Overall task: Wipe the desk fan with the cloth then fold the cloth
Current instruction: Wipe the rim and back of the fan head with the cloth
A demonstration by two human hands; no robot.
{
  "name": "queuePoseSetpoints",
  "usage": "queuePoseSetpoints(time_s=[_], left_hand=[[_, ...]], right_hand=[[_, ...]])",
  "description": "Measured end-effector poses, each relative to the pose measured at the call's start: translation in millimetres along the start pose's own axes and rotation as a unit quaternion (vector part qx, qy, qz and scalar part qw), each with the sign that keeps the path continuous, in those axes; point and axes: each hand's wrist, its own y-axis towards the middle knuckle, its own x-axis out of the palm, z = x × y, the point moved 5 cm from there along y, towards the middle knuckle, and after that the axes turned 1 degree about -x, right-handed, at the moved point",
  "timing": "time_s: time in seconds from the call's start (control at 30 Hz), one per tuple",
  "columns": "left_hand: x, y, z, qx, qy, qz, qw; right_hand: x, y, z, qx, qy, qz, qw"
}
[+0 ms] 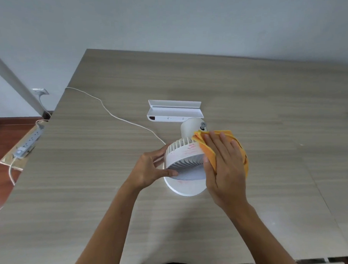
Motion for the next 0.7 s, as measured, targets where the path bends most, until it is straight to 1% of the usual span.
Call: queuePoseSetpoints(time_s=[0.03,0.1,0.13,0.2,0.23,0.27,0.33,0.43,0.5,0.6,0.63,0.7], left_hand=[[1.3,1.7,1.4,0.003,-0.001,0.000,1.000],[2.6,5.1,3.7,0.009,0.001,0.002,1.000],[1.9,6.3,3.7,0.012,0.003,0.007,1.000],[-1.0,8.2,2.2,0.014,0.005,0.014,1.000],[-2.0,8.8,1.5,0.016,0.007,0.015,1.000],[-2.4,9.0,1.1,0.019,0.010,0.016,1.000],[-2.3,8.7,1.8,0.027,0.023,0.019,0.999],[-1.8,7.5,2.1,0.035,0.028,0.026,0.999],[-1.6,5.7,2.7,0.039,0.031,0.034,0.998],[2.0,5.0,5.7,0.051,0.040,0.039,0.997],[3.2,5.6,6.8,0.053,0.041,0.040,0.997],[4.5,6.1,8.2,0.058,0.043,0.041,0.997]], right_hand=[[-3.8,2.0,4.6,0.010,0.020,0.009,1.000],[-9.3,1.8,19.6,0.062,0.084,0.026,0.994],[-9.6,-1.4,29.6,0.105,0.123,0.030,0.986],[-8.7,-11.9,47.6,0.215,0.184,0.041,0.958],[-8.3,-18.1,53.8,0.266,0.196,0.049,0.943],[-7.2,-24.7,59.3,0.298,0.197,0.057,0.932],[-6.0,-31.0,62.7,0.317,0.184,0.068,0.928],[-3.5,-27.9,53.2,0.296,0.177,0.063,0.937],[-2.0,-19.1,40.3,0.261,0.156,0.054,0.951],[-2.6,-1.5,10.6,0.135,0.066,0.051,0.987],[-1.8,2.4,1.3,0.099,0.031,0.055,0.993],[2.9,6.8,-12.8,0.057,-0.029,0.061,0.996]])
